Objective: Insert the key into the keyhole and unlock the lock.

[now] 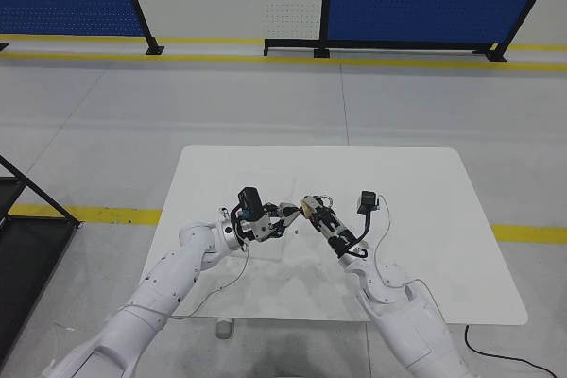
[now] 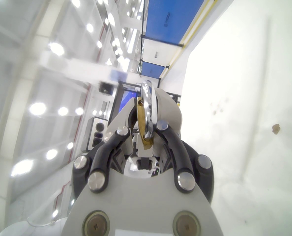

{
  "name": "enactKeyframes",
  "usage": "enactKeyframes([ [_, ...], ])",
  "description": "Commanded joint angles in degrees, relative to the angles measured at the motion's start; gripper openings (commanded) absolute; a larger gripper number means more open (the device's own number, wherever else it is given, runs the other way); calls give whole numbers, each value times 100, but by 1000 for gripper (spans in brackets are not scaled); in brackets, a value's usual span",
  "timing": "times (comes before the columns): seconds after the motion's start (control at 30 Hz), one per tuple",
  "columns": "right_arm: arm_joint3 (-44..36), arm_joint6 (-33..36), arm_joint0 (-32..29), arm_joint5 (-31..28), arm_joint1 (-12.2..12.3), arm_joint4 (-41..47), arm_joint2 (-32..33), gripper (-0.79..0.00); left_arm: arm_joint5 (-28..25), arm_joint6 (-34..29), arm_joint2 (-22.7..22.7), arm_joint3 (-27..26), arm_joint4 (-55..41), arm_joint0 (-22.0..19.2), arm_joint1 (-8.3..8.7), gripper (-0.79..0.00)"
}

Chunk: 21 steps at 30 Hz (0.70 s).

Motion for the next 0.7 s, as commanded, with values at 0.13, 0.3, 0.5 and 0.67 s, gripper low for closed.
enactKeyframes([
  [0.13, 0, 0, 0, 0, 0, 0, 0, -785, 66, 15, -28, -31, 3, 24, 8, 0],
  [0.3, 0, 0, 0, 0, 0, 0, 0, -785, 83, 86, -162, -87, 67, 115, 60, 0],
  [0.5, 0, 0, 0, 0, 0, 0, 0, -785, 44, 161, -542, -141, 143, 334, 192, 0],
  [0.67, 0, 0, 0, 0, 0, 0, 0, -785, -6, 250, -1004, -353, 199, 639, 343, 0],
])
